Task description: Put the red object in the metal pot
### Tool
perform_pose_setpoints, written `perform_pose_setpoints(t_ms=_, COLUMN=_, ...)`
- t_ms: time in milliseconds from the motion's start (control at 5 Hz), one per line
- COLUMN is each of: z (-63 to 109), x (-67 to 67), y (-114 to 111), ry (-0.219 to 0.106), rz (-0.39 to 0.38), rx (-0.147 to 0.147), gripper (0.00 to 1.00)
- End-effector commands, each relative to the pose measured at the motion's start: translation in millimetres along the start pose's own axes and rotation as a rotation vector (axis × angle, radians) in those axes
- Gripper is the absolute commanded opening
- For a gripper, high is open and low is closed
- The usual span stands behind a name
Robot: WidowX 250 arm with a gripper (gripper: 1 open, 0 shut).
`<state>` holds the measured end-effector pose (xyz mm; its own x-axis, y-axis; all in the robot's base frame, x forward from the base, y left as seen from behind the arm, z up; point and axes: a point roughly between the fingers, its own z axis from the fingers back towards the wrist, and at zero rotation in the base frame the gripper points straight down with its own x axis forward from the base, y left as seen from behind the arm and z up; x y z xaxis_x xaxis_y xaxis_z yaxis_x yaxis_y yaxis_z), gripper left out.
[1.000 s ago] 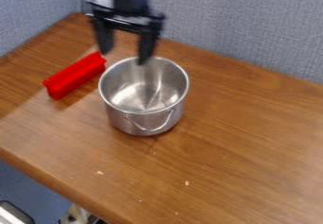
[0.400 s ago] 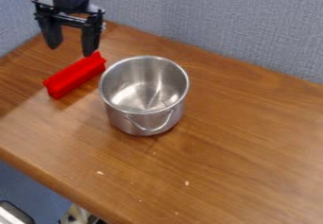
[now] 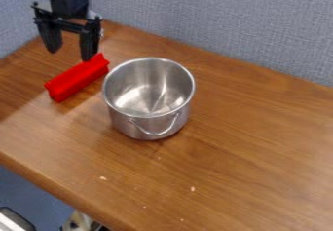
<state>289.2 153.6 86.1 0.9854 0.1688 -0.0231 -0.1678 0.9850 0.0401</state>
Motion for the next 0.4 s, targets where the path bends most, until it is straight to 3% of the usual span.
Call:
perform_pose_setpoints(t_ms=0, z=-0.3, x=1.5, y=7.4, ry=-0.036, rz=-0.009, rx=0.034, gripper=1.00)
perform_pose_setpoints(t_ms=200, z=-5.2, x=0.8, y=4.1, ry=-0.032, rz=-0.029, rx=0.040, gripper=1.00)
